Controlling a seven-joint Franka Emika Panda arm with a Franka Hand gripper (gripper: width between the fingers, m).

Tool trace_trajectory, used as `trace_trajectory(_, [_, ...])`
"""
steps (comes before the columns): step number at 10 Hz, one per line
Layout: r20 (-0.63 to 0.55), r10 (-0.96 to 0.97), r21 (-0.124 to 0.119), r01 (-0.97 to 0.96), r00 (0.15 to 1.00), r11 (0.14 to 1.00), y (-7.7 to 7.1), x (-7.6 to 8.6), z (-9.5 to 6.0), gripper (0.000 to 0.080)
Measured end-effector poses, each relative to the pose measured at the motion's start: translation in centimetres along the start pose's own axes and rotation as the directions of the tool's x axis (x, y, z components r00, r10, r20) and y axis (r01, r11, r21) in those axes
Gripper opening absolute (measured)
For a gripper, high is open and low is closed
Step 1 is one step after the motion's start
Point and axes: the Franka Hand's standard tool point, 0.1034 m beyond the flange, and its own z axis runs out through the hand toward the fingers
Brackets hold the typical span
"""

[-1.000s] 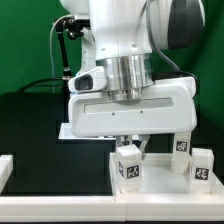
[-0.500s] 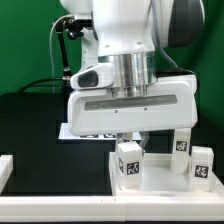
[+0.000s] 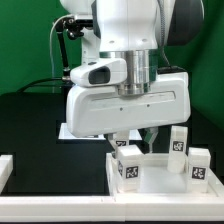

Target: Assemble square table

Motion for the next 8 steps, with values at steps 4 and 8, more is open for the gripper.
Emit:
trace_trajectory(4, [0.09,0.018,0.036,-0.022,0.996,0.999,0.2,0.2,-1.0,0.0638])
trace_trajectory(8, [0.111,0.021,0.038,-0.025,0.994,0.999,0.9,0.0,0.6,0.0649])
